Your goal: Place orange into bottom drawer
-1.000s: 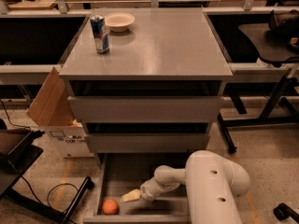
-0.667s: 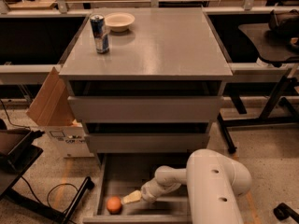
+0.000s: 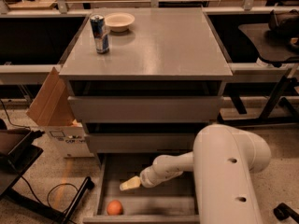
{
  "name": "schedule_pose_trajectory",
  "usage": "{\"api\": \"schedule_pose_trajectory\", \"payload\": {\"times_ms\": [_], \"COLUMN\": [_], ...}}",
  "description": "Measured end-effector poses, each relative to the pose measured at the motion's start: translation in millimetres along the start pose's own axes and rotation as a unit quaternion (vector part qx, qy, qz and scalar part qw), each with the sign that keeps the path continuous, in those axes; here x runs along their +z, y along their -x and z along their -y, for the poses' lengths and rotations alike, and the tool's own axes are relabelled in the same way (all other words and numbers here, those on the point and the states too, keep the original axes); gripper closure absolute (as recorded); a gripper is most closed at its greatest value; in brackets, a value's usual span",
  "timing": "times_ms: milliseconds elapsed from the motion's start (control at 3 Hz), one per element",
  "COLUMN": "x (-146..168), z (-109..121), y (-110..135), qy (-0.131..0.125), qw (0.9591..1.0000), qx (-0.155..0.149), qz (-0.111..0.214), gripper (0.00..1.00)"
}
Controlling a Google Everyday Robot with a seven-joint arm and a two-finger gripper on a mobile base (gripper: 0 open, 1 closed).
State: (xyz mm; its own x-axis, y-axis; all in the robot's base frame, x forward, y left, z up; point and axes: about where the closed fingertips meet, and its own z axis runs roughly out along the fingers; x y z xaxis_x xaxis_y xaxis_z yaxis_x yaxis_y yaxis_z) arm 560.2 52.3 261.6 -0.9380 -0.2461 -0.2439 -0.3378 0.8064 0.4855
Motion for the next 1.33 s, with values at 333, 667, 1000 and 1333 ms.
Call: {"api": "schedule_pose_trajectory", "payload": {"times_ms": [333,667,1000,1333], "x": [-58,-92,-92,-134], "z": [-44,-61,-61,-73], "y": [7,-8,-8,-11], "qy": [-0.012,-0.022,-0.022,-0.055], "qw": [0.9994,0.9985,0.9985,0.9965], "qx": [-0.025,-0.049,-0.049,-0.057], "qz": [0.022,0.014,0.014,0.023], "gripper": [0.00,0.00,0.00,0.00]}}
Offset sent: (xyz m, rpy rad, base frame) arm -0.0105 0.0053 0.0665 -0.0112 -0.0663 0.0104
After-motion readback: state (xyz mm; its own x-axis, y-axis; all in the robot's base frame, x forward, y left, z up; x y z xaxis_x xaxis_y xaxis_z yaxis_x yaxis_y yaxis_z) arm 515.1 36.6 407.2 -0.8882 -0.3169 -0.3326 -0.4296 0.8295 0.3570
